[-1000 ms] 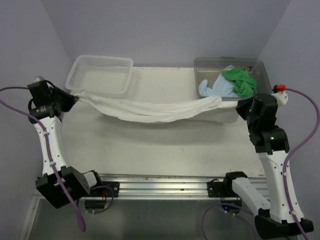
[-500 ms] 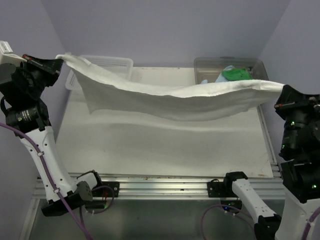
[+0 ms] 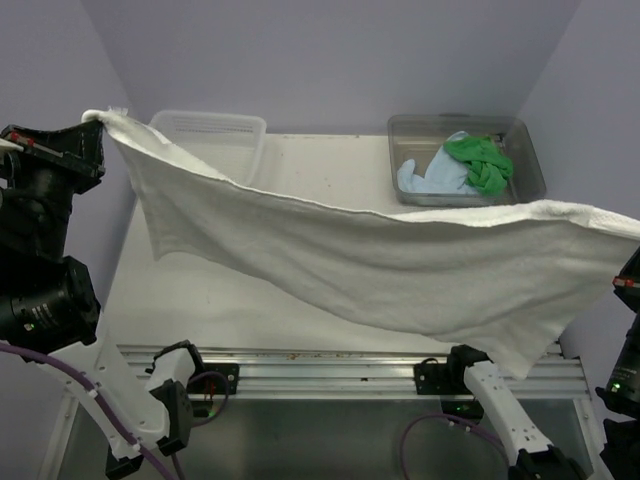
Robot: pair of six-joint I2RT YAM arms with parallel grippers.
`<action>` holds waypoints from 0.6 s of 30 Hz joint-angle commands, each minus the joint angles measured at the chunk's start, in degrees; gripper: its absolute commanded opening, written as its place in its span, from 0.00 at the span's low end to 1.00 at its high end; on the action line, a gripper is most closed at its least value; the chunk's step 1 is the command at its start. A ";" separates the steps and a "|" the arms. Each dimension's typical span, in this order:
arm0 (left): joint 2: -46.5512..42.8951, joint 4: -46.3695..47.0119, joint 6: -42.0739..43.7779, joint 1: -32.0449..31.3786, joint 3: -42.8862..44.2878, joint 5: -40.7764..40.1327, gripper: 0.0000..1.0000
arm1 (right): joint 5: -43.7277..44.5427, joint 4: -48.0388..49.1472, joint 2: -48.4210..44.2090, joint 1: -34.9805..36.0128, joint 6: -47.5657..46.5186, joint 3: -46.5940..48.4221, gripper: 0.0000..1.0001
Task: Roll the towels
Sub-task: Flatten the towel
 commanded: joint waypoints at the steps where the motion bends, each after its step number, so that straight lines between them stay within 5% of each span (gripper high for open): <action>1: 0.19 -8.73 4.99 -0.05 1.48 -5.67 0.00 | 5.83 -2.82 -0.79 2.24 -3.13 -0.76 0.00; 10: -6.32 -9.72 6.49 -6.64 -14.32 -16.31 0.00 | 8.56 -8.11 -1.15 4.44 -1.99 -10.76 0.00; 18: 3.68 8.56 3.77 -6.82 -40.69 -12.00 0.00 | 8.56 15.52 12.63 4.53 -2.25 -34.15 0.00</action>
